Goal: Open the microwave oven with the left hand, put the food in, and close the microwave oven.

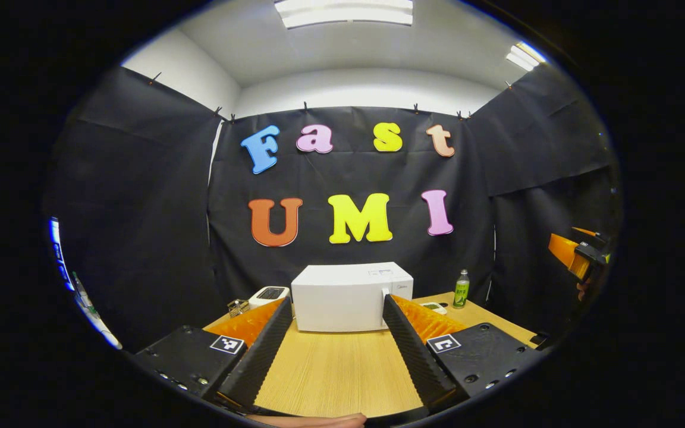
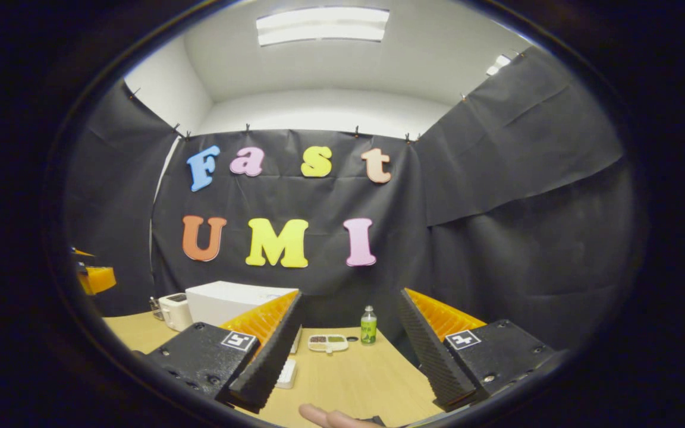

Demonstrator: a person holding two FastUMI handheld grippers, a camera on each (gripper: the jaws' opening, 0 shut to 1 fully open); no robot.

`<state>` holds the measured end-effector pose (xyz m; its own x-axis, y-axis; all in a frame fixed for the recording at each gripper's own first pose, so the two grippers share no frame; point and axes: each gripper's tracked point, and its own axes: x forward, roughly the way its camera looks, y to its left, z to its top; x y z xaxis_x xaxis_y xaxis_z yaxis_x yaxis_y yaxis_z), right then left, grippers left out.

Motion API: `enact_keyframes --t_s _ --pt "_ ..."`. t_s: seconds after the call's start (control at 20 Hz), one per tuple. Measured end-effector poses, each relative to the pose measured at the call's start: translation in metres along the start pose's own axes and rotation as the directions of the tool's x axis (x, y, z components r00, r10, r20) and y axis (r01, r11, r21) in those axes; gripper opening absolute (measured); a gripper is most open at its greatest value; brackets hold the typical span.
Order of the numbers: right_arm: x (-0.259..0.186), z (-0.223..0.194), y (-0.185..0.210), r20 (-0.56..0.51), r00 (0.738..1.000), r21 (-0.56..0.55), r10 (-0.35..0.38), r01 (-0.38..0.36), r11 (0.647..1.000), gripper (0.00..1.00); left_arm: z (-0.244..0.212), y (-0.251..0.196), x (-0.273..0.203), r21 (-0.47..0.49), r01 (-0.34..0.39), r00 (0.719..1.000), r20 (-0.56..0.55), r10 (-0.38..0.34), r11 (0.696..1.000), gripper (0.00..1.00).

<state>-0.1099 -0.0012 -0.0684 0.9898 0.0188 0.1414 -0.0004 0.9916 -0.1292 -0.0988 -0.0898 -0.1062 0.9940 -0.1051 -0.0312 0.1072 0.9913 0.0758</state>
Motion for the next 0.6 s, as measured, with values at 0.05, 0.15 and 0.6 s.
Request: enact_keyframes --t_s 0.05,0.15,0.6 --pt "-0.001 0.003 0.001 0.008 1.0 -0.001 0.003 -0.003 1.0 1.0 0.002 -0.001 0.001 -0.006 0.0 1.0 0.009 0.0 1.0 0.95" --pt "-0.003 0.006 0.002 0.025 1.0 -0.006 0.008 -0.008 1.0 1.0 0.002 -0.004 0.002 -0.018 0.005 1.0 0.013 -0.005 1.0 0.95" --pt "-0.005 0.007 0.003 0.031 0.999 -0.001 0.021 -0.021 1.0 0.92 0.0 0.013 0.007 -0.027 -0.022 1.0 0.022 0.023 0.999 0.95"
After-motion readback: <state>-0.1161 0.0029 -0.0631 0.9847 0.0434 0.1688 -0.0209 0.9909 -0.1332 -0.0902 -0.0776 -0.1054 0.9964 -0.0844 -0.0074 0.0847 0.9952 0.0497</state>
